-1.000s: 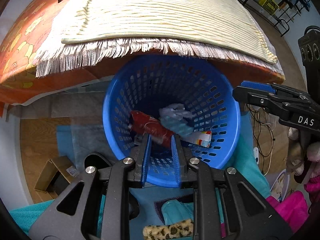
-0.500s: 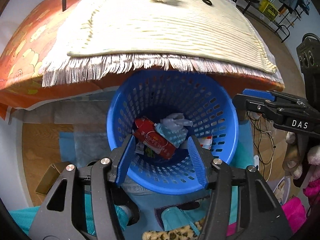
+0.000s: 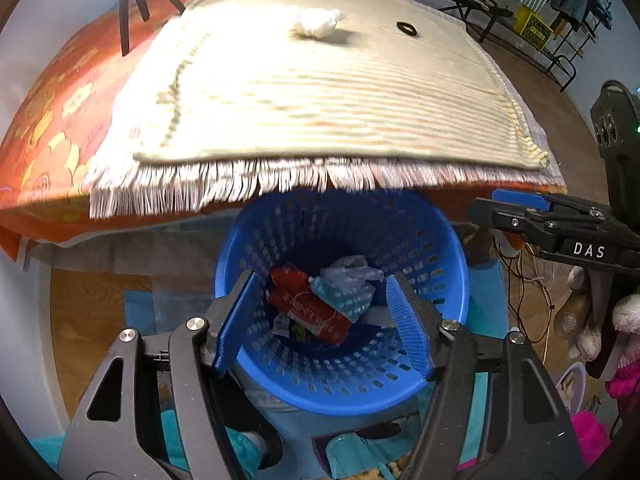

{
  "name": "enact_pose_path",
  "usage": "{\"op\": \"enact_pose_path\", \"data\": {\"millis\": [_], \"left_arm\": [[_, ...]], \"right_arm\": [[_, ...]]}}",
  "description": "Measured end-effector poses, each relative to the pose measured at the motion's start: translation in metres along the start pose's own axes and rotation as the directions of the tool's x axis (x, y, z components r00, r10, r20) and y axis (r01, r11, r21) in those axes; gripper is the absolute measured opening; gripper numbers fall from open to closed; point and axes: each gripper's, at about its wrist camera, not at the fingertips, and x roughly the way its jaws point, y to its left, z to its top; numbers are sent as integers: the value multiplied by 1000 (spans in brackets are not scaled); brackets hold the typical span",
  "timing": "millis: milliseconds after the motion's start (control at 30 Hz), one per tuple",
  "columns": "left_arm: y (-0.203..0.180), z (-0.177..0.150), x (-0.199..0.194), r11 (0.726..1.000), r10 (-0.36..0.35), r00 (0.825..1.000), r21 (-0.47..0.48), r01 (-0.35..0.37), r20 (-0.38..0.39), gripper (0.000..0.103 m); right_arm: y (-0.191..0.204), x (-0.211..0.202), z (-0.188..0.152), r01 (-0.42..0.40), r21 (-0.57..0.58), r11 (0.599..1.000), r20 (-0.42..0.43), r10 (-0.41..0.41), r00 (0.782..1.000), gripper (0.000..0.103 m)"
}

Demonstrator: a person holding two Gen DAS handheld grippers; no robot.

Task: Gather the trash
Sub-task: 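Move both tools back over the bed toward the tissue and hair tie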

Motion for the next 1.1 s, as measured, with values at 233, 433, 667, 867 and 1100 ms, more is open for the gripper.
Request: {"op": "enact_pose_path", "data": {"millis": [233,433,667,867,1100], "left_arm": [[-2,24,-3,1000,4,999,-1,-4,39,68],[1,53,-4,1000,-10,998,-17,11,64,68],[3,88,0,999,-24,995,-31,27,94,68],[2,118,8,998,-47,993,-43,52,109,68],[-1,148,25,998,-44,993,-38,48,110,68]], "right_arm": [[-11,-9,13,30,8,1000,38,-30,999,62],[-23,-20,31,72,24,997,85,-74,994,62],[-33,-33,55,117,28,993,135,-120,984,62],[-32,-43,79,161,1,987,185,-158,970,62],[-21,-48,100,250,-76,965,242,-225,944,63]]}}
